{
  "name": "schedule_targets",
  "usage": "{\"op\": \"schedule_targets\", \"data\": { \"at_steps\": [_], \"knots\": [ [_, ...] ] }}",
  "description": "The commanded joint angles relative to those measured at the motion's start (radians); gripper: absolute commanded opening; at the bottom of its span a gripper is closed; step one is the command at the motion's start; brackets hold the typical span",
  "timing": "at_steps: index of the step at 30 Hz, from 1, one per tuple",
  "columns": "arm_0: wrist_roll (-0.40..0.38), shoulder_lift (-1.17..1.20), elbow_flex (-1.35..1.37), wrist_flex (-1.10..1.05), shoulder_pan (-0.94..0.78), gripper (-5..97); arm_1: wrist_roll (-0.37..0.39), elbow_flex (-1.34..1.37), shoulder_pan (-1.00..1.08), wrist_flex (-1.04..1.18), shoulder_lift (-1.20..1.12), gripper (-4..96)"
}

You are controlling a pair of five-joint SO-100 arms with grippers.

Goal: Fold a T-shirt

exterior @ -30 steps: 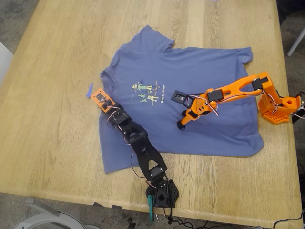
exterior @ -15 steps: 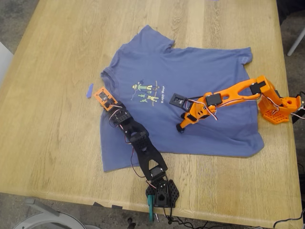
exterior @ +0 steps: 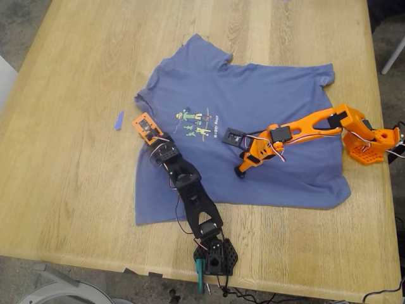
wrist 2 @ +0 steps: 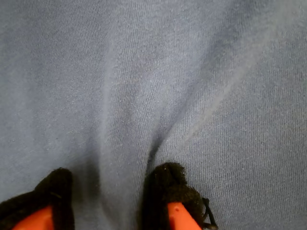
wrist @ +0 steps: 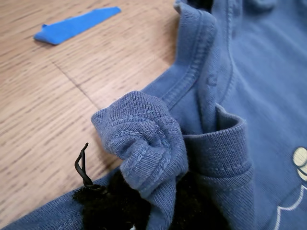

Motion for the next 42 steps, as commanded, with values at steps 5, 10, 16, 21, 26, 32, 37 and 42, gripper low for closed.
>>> {"op": "schedule_targets", "data": {
  "at_steps": [5,10,16,21,26,32,37,42],
  "knots": [
    [-0.015,0.123,0.064,-0.002,0.084,1,-0.029,-0.291,-0.046,0.201,-0.176,17.8],
    [-0.02,0.179,0.101,0.0,0.101,1,-0.061,-0.588,-0.031,0.376,-0.347,12.7],
    [-0.029,0.225,0.124,-0.002,0.123,1,-0.066,-0.931,-0.015,0.574,-0.531,2.4],
    [-0.032,0.27,0.104,0.012,0.133,1,-0.058,-1.045,0.026,0.612,-0.565,0.1],
    [-0.032,0.344,0.1,0.032,0.135,0,-0.074,-1.072,0.083,0.626,-0.511,0.1],
    [-0.032,0.448,0.1,0.078,0.146,0,-0.075,-1.074,0.12,0.604,-0.385,0.0],
    [-0.028,0.514,0.1,0.104,0.163,0,-0.081,-1.074,0.124,0.612,-0.278,0.0],
    [-0.026,0.569,0.095,0.127,0.195,0,-0.081,-1.074,0.126,0.563,-0.187,0.0]
  ]
}}
